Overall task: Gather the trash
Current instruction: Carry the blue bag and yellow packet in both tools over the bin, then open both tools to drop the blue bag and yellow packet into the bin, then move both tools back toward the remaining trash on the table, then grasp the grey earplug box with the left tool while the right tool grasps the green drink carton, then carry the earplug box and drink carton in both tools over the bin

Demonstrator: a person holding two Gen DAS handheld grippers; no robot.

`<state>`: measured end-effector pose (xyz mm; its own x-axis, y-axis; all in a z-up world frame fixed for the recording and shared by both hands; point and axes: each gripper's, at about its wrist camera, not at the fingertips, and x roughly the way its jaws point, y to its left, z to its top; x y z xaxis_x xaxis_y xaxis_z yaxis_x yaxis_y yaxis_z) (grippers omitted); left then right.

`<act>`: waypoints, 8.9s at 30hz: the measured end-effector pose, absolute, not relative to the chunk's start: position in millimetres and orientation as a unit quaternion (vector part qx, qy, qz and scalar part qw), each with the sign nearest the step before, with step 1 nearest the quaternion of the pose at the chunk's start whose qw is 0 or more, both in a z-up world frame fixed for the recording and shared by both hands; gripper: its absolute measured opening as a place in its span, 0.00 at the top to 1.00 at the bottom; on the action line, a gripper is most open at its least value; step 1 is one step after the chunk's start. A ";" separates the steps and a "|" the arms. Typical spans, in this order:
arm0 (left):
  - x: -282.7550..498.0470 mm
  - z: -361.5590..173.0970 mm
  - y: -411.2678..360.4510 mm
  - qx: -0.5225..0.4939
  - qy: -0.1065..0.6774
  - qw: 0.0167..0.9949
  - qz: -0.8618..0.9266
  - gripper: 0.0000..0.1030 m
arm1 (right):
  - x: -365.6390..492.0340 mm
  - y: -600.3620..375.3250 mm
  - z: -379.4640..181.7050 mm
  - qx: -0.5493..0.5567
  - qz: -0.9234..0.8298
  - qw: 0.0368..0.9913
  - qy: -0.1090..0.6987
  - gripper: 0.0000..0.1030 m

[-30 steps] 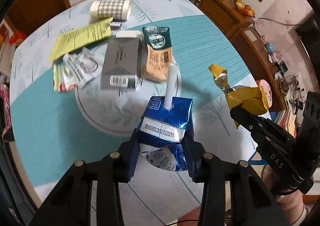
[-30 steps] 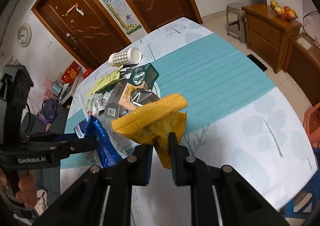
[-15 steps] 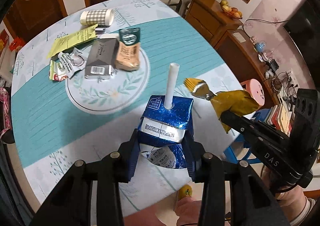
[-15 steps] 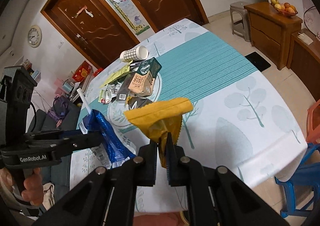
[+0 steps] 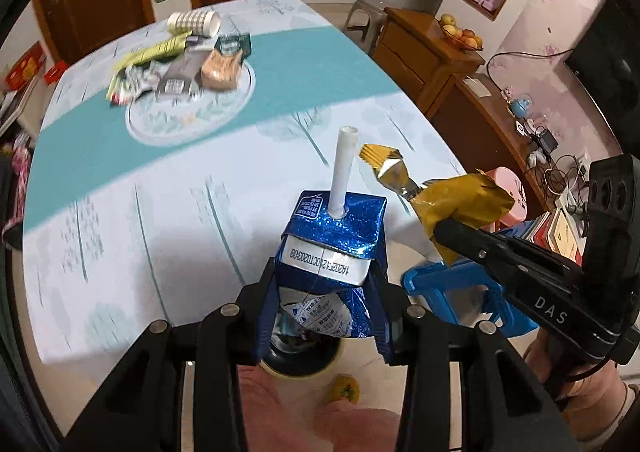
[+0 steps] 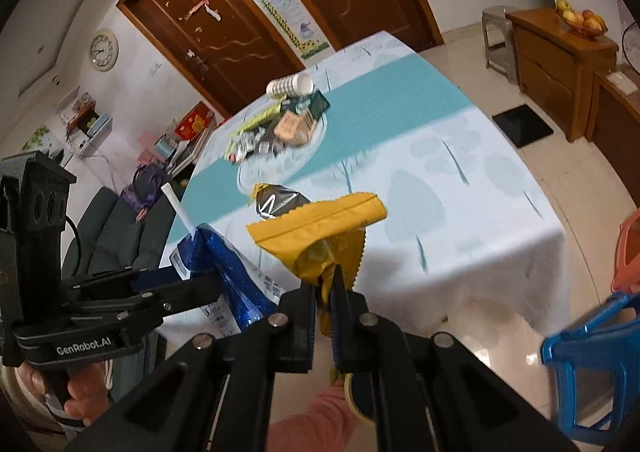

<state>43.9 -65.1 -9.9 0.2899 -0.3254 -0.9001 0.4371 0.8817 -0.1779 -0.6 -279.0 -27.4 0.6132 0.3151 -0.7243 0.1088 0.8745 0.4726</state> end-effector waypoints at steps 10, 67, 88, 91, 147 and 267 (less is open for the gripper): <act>-16.3 -59.9 -78.9 0.078 0.585 0.777 -0.220 0.62 | -63.0 -295.6 -78.2 0.282 0.044 0.833 0.474 0.95; 18.6 -417.2 -18.6 0.093 0.610 0.764 -0.188 0.10 | -43.5 -211.5 -446.8 0.267 -0.011 0.745 0.612 0.61; -15.4 -271.5 -16.6 0.072 0.587 0.785 -0.184 0.09 | -64.7 -215.9 -306.8 0.239 -0.047 0.782 0.574 0.60; -17.9 -232.9 -18.7 0.066 0.582 0.790 -0.183 0.09 | -69.6 -219.4 -268.6 0.241 -0.052 0.788 0.564 0.60; 231.7 24.6 59.5 0.065 0.509 0.835 -0.200 0.11 | 129.7 -169.2 2.5 0.204 -0.071 0.869 0.445 0.60; 5.7 -57.0 -26.9 0.078 0.589 0.741 -0.312 0.43 | -50.0 -230.7 -61.3 0.288 -0.073 0.802 0.518 0.59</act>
